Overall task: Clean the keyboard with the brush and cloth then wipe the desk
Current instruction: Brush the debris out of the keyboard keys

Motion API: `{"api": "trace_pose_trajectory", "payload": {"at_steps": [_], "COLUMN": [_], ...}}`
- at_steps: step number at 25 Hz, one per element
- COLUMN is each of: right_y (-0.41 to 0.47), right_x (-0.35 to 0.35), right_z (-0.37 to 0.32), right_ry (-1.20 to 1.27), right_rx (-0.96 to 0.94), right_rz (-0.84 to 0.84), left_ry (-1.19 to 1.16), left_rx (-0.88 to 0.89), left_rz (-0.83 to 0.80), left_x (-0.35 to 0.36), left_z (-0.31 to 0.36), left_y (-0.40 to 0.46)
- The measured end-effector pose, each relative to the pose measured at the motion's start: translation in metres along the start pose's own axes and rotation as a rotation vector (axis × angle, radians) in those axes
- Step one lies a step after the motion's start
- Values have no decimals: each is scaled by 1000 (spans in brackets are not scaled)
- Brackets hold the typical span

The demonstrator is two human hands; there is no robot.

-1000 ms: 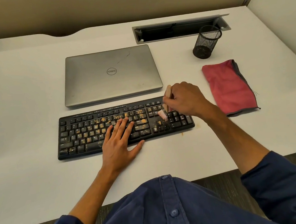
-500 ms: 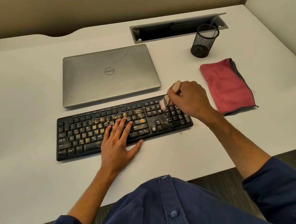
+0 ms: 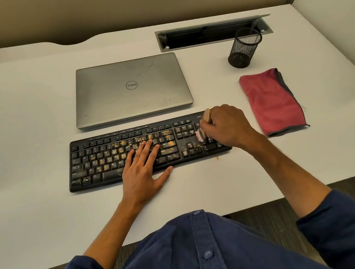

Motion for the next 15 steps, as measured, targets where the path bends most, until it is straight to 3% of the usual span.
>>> {"api": "trace_pose_trajectory", "payload": {"at_steps": [12, 15], "right_y": [-15, -10], "right_x": [-3, 1], "right_z": [-2, -1], "right_ry": [146, 102], "right_rx": [-65, -62], "right_rz": [18, -67], "left_ry": [1, -3], "left_rx": [1, 1], "left_rz": [-1, 0], "left_x": [0, 0], "left_z": [-1, -1], "left_y": [0, -1]}}
Point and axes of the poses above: each hand's wrist, its own y-axis towards the middle knuckle, its own x-axis out of the palm, z = x × y, the point moved 4 cm from there along y, towards the middle knuckle, and after that the axes turned 10 degrees about -y, right-handed, at the moved point
